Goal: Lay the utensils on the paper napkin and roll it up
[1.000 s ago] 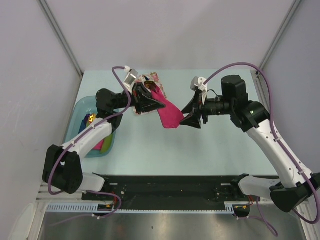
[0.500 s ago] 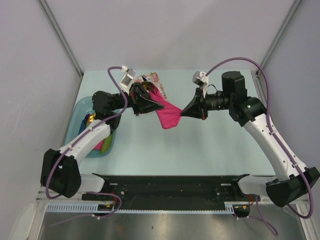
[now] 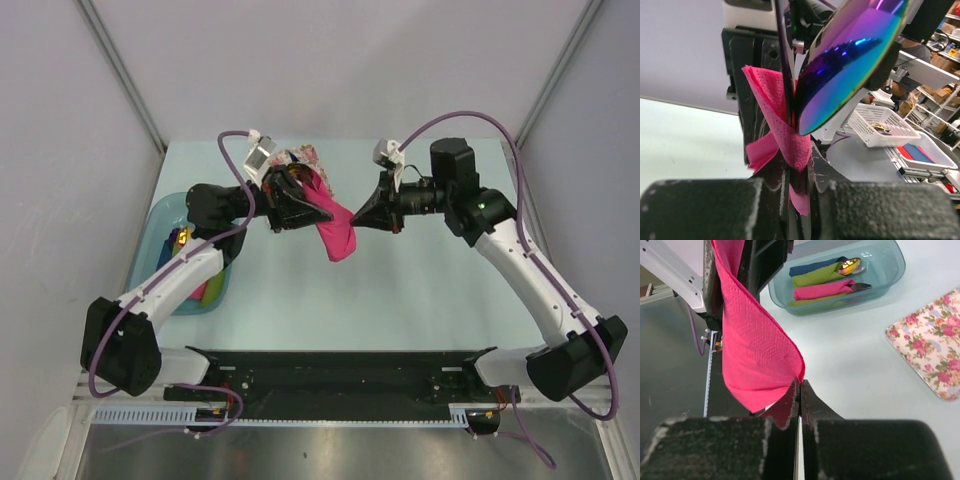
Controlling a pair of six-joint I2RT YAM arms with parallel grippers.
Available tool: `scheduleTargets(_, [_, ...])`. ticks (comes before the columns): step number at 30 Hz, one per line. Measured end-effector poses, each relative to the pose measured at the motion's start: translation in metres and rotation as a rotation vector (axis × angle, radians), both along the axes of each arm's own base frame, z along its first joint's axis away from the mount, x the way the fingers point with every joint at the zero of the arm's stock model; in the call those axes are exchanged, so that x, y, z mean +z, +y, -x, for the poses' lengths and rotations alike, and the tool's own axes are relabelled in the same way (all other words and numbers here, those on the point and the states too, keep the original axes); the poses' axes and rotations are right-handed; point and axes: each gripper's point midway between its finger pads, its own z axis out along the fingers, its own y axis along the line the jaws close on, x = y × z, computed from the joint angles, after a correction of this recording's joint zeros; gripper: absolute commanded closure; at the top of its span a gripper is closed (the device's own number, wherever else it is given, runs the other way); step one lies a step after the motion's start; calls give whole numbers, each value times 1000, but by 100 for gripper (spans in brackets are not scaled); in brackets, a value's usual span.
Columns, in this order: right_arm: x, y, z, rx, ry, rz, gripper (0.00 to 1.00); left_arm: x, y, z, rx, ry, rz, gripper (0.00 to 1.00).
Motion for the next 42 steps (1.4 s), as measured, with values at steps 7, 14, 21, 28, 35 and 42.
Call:
scheduleTargets(7, [-3,28,14,76,-62,-25,100,7,-7,14,-50,-11,5,100])
scheduleTargets(14, [-4,50,32,139,-89,-76,100,3,-9,23,-95,-8,-19,100])
scheduleTargets(21, [2,60,40,151,-97,-131,100,4,-8,27,-123,-17,-37,100])
scheduleTargets(28, [4,63,44,152,-117,-158,100,4,-7,29,-133,-6,-42,100])
scheduleTargets(35, [7,64,44,141,-133,-162,100,6,-7,30,-134,-12,-37,100])
scheduleTargets(42, [4,50,15,-10,-126,-132,78,8,-9,-2,8,84,-7,100])
